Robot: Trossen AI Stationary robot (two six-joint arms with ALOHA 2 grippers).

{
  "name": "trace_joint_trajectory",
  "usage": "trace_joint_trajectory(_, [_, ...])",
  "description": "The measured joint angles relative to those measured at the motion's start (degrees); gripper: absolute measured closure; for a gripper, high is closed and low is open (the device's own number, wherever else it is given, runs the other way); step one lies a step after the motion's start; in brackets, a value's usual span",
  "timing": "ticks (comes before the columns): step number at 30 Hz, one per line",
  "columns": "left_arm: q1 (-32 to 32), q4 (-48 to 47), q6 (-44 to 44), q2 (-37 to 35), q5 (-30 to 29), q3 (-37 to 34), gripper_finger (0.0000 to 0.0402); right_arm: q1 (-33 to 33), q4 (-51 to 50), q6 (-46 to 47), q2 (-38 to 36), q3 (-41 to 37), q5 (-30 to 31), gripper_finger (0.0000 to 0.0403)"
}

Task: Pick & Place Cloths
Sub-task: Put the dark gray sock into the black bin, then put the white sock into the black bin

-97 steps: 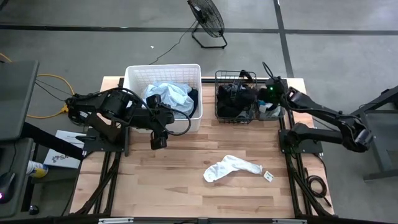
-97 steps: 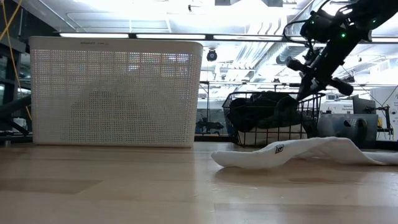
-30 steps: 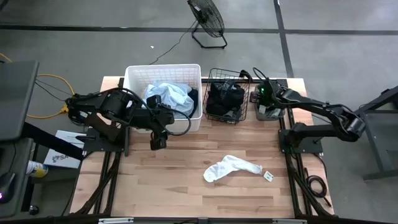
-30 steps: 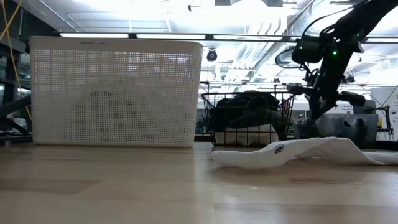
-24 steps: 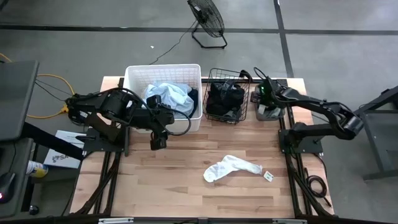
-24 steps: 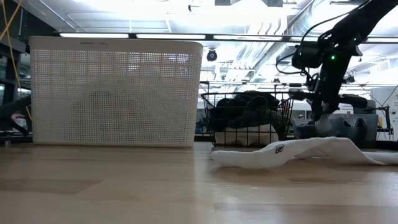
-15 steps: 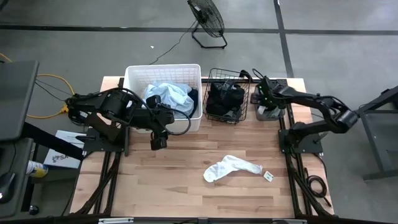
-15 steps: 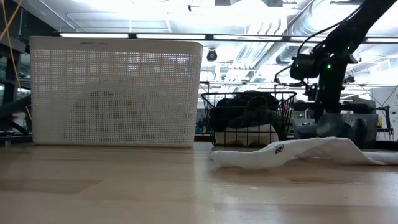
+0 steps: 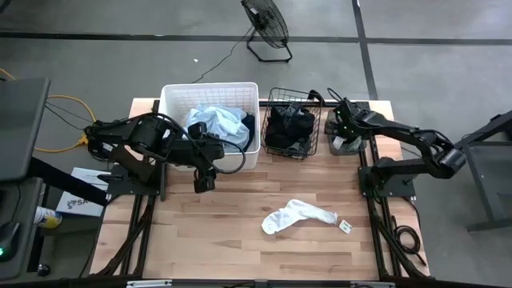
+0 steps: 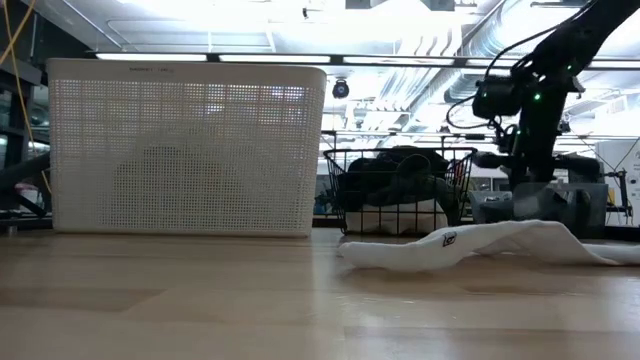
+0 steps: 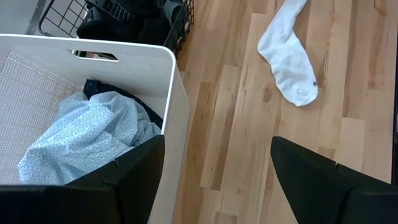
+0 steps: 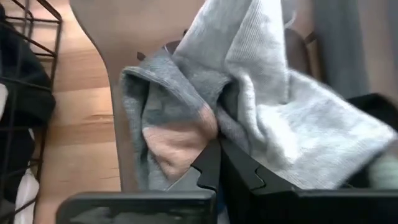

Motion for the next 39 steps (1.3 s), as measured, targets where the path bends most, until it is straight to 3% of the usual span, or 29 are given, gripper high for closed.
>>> trace_joint_trajectory(7, [0.0,0.07,-0.02,-0.01,-0.16,0.0,0.0113,-0.04,-1.23,-3.89,-6.41,0.0,-1.33,0.0376])
trace_joint_trajectory(14, [0.0,0.09,-0.18,0.0,-0.14,0.0,0.0113,-0.06,-3.5,-4.01,-13.02,0.0,-3.84,0.03])
trace_joint_trajectory(19, [0.0,0.09,-0.92,0.0,-0.14,0.01,0.0113,0.16,-3.49,-4.87,-18.63,0.0,-15.2,0.0247])
trace_joint_trajectory(24, [0.0,0.11,-1.46,0.0,-0.8,0.0,0.0113,2.41,-3.92,-3.97,-23.54,0.0,-28.39,0.0226])
trace_joint_trajectory(31, [0.0,0.11,-1.46,-0.01,-1.08,0.01,0.0113,11.63,-9.3,1.57,-30.11,0.0,-38.75,0.0232])
trace_joint_trajectory(39, [0.02,0.13,-1.72,-0.01,-1.11,0.0,0.0113,30.67,-11.55,13.66,-33.58,0.0,-33.5,0.0233])
